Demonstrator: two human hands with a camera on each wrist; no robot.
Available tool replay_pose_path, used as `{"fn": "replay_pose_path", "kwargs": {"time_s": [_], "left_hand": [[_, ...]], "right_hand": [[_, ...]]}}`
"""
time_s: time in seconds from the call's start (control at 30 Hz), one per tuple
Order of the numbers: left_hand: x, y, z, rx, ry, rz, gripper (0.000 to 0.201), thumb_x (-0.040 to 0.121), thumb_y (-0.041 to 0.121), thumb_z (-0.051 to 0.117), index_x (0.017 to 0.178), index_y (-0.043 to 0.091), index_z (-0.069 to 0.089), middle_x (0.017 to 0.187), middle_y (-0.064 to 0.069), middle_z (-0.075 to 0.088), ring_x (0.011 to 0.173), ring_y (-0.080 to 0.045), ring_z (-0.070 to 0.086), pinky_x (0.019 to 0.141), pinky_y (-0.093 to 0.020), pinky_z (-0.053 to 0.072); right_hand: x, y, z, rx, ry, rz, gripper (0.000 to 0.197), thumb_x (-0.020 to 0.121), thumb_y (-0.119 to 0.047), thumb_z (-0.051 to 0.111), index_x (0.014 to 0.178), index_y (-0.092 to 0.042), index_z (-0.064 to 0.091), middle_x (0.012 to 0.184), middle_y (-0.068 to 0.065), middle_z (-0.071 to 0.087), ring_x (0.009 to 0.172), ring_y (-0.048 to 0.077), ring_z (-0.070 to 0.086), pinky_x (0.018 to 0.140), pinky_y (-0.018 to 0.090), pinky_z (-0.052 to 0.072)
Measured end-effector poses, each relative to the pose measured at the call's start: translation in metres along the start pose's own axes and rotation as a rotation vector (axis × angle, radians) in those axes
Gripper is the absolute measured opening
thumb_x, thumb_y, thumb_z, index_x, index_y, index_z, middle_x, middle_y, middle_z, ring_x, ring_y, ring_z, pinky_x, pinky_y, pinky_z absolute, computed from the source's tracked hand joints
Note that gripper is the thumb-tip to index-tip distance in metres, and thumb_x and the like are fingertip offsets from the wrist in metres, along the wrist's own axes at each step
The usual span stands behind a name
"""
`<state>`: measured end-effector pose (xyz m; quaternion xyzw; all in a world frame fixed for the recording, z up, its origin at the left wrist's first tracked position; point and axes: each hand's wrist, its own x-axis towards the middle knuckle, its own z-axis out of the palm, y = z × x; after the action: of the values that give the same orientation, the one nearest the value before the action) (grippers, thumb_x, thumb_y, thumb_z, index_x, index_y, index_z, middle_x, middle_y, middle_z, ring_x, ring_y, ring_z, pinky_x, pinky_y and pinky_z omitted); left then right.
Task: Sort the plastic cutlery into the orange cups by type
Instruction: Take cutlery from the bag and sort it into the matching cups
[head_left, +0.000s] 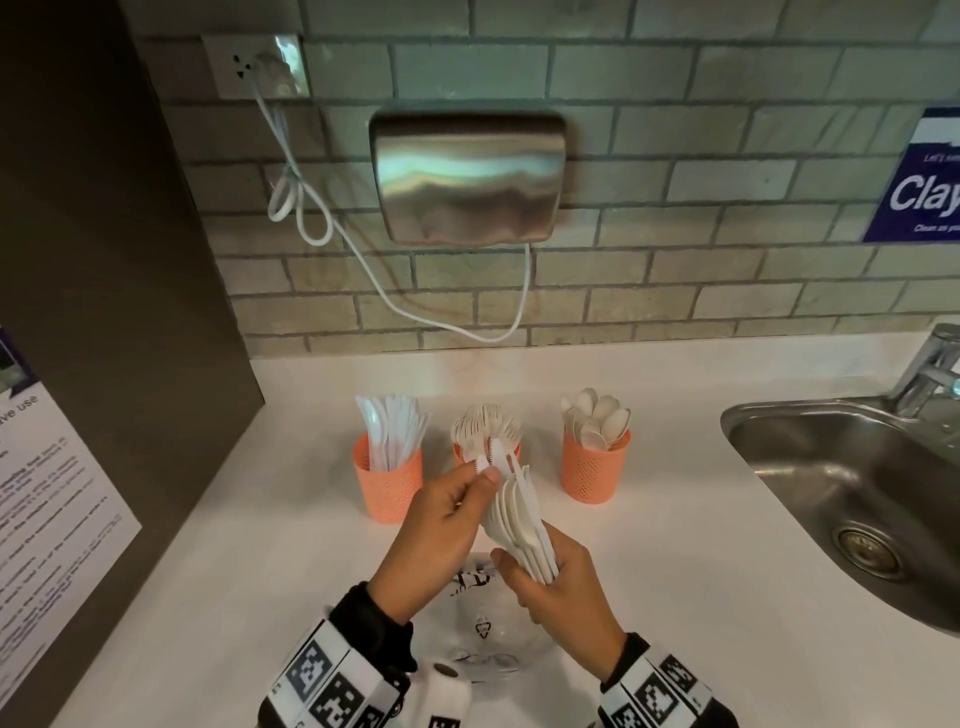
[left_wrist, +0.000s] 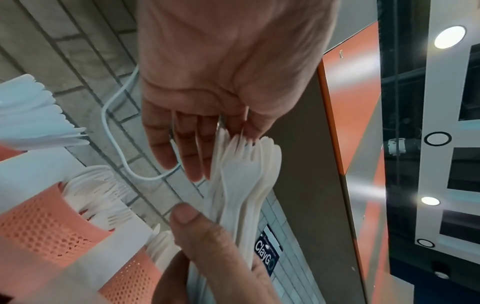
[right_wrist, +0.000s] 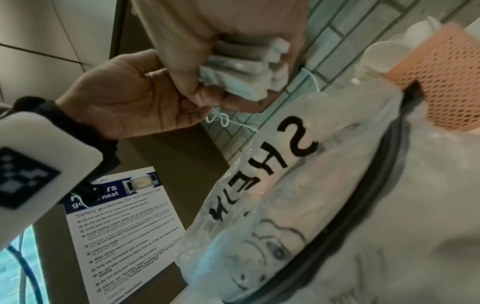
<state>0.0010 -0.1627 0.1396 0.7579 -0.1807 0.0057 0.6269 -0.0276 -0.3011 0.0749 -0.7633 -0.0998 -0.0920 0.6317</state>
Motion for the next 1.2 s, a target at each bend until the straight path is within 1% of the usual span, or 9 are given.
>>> {"fn": "replay_pose_path", "kwargs": {"time_s": [0.17,0.3,0.43,0.63,0.73,0.83,1.07,1.13,1.2], "left_hand": [[0.004,-0.005,0.003,0.000,0.080,0.034,0.046,0.092,0.039,0.048,0.087,-0.005,0.060,0.081,-0.028,0.057,0.071,-0.018,0.050,0.068,-0.030,0.040],[0.002,-0.003,0.011,-0.029,0.166,0.034,0.029,0.096,0.018,0.043,0.086,0.002,0.065,0.073,-0.012,0.062,0.070,-0.009,0.054,0.067,-0.021,0.043],[0.003,-0.004,0.014,-0.050,0.244,0.051,0.032,0.096,0.020,0.043,0.083,0.001,0.065,0.080,-0.027,0.060,0.071,-0.018,0.053,0.067,-0.024,0.043],[0.004,-0.006,0.014,0.108,0.232,0.111,0.042,0.095,0.036,0.042,0.085,0.001,0.063,0.075,-0.022,0.062,0.070,-0.033,0.056,0.065,-0.039,0.046],[0.002,-0.010,0.012,0.273,0.207,0.161,0.052,0.092,0.052,0.037,0.066,0.008,0.051,0.053,-0.008,0.042,0.051,-0.020,0.036,0.052,-0.035,0.032],[-0.003,-0.012,0.012,0.472,0.187,0.197,0.054,0.089,0.057,0.026,0.069,0.014,0.051,0.053,-0.008,0.047,0.050,-0.021,0.042,0.051,-0.034,0.034],[0.000,-0.008,0.012,0.406,0.178,0.136,0.041,0.096,0.036,0.037,0.061,0.016,0.044,0.048,0.006,0.035,0.048,-0.009,0.033,0.050,-0.024,0.026],[0.003,-0.010,0.008,0.350,0.138,0.076,0.044,0.097,0.033,0.039,0.062,0.009,0.048,0.050,0.002,0.037,0.051,-0.007,0.034,0.055,-0.026,0.028],[0.009,-0.013,0.001,0.295,0.069,-0.017,0.049,0.097,0.034,0.040,0.071,-0.005,0.055,0.059,-0.018,0.049,0.057,-0.014,0.041,0.061,-0.030,0.033]], "right_hand": [[-0.004,-0.001,-0.004,0.045,-0.065,0.046,0.011,0.085,-0.008,0.062,0.090,0.000,0.058,0.054,-0.001,0.046,0.044,0.008,0.041,0.041,0.017,0.037],[-0.005,-0.003,-0.005,0.069,-0.083,0.092,0.009,0.086,-0.012,0.063,0.093,-0.007,0.060,0.052,-0.006,0.048,0.043,0.008,0.042,0.040,0.020,0.036],[-0.006,-0.005,-0.007,0.086,-0.098,0.134,0.011,0.086,-0.014,0.063,0.096,-0.010,0.061,0.050,-0.008,0.048,0.041,0.007,0.041,0.038,0.022,0.035],[-0.009,-0.006,-0.007,0.114,-0.112,0.156,0.011,0.087,-0.016,0.062,0.097,-0.012,0.060,0.047,-0.008,0.044,0.038,0.008,0.037,0.037,0.021,0.031],[-0.012,-0.007,-0.008,0.137,-0.140,0.172,0.009,0.088,-0.016,0.060,0.096,-0.012,0.059,0.046,-0.008,0.045,0.034,0.008,0.036,0.035,0.020,0.033],[-0.015,-0.006,-0.007,0.159,-0.157,0.201,0.003,0.089,-0.016,0.059,0.089,-0.014,0.056,0.044,-0.003,0.045,0.032,0.010,0.036,0.033,0.019,0.034],[-0.015,-0.008,-0.010,0.153,-0.197,0.252,0.013,0.090,-0.020,0.058,0.095,-0.008,0.055,0.045,-0.005,0.048,0.033,0.010,0.038,0.034,0.018,0.034],[-0.017,-0.009,-0.012,0.157,-0.229,0.264,0.017,0.091,-0.022,0.056,0.102,-0.008,0.055,0.047,-0.004,0.050,0.033,0.009,0.039,0.034,0.018,0.034],[-0.019,-0.010,-0.013,0.186,-0.272,0.299,0.023,0.092,-0.024,0.054,0.106,-0.007,0.052,0.049,-0.004,0.053,0.033,0.009,0.040,0.033,0.018,0.034]]}}
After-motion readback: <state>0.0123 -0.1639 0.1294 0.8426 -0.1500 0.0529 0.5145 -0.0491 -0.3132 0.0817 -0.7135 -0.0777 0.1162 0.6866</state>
